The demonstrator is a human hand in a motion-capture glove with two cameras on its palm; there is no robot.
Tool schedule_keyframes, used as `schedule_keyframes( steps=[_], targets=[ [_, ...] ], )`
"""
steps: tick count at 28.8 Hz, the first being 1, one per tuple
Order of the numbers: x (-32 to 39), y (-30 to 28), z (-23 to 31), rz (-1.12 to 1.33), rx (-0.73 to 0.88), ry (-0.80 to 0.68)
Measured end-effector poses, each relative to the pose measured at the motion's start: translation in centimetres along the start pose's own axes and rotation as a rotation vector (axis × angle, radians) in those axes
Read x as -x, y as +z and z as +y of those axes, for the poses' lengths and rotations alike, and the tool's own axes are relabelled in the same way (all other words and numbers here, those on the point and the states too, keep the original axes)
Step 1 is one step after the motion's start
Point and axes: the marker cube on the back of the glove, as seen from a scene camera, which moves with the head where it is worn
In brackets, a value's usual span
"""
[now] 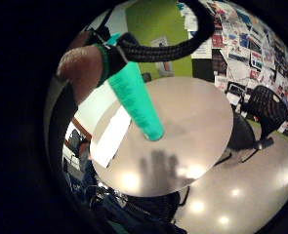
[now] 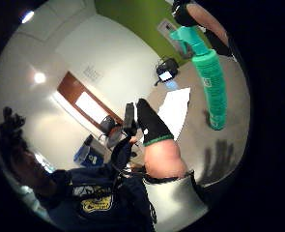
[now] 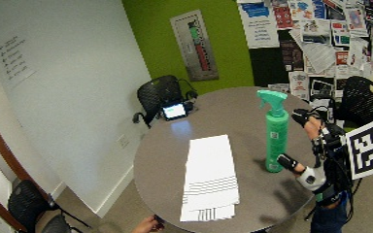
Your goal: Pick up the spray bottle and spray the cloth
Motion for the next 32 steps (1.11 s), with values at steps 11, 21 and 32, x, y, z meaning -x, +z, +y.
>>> schedule_keyframes(
  steps=[11, 21, 32],
  targets=[
    [-5.6, 3.1, -5.6, -0.293, 0.032, 0.172],
    [-7.9, 5.3, -7.9, -0.292, 0.161, 0.182],
    [-8.9, 6.3, -10.3, -0.308, 0.33, 0.09]
  ],
)
